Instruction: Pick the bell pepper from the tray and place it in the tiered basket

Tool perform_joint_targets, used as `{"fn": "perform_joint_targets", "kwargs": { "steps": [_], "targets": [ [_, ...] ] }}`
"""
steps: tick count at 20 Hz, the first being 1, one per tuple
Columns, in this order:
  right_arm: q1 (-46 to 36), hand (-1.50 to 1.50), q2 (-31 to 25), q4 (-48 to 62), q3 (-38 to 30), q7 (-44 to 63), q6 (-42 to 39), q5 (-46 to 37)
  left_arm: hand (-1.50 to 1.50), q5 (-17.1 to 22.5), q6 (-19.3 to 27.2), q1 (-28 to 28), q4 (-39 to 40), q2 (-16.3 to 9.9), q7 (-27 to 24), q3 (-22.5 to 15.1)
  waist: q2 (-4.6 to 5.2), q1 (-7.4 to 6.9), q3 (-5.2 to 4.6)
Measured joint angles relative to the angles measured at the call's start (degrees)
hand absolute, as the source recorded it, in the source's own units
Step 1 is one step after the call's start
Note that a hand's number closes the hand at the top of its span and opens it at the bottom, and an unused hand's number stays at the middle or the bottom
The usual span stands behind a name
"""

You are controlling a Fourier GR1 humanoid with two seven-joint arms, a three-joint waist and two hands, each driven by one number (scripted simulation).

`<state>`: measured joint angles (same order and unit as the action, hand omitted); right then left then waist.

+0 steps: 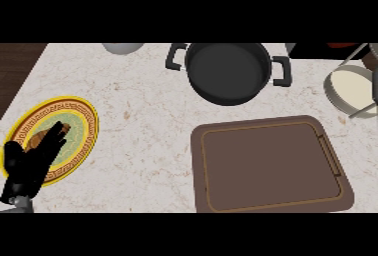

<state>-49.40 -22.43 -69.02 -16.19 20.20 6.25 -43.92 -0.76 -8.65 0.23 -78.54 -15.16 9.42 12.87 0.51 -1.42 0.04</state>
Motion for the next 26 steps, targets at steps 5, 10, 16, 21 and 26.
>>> {"fn": "perform_joint_targets", "kwargs": {
  "steps": [5,10,16,21,26],
  "targets": [
    [-6.43,1.5,-3.01,15.12,-3.47,-8.77,3.38,2.68,0.0,-0.05,-0.02,0.29,-1.1,0.46,0.52,-0.27,0.0,-0.22,0.0],
    [-8.61,1.5,-8.88,24.85,-0.93,-14.72,5.51,-2.71,0.0,-0.12,-0.32,0.68,-1.23,0.21,-0.08,-0.07,0.37,-0.66,-0.13],
    [-10.29,1.5,-16.87,31.87,6.38,-19.0,6.66,-14.29,0.0,-1.13,0.42,0.04,-1.52,1.28,0.11,-1.33,0.64,-1.35,-0.06],
    [-14.76,1.5,-21.08,39.28,8.82,-24.48,6.92,-18.88,0.0,-0.74,-0.06,0.03,-1.73,0.83,0.54,-0.89,0.54,-1.53,-0.02],
    [-19.05,1.5,-22.43,46.07,10.36,-27.98,7.61,-22.27,0.0,-0.45,-0.69,-0.25,-0.65,0.54,-0.34,-0.48,0.61,-1.71,-0.01]
  ]
}}
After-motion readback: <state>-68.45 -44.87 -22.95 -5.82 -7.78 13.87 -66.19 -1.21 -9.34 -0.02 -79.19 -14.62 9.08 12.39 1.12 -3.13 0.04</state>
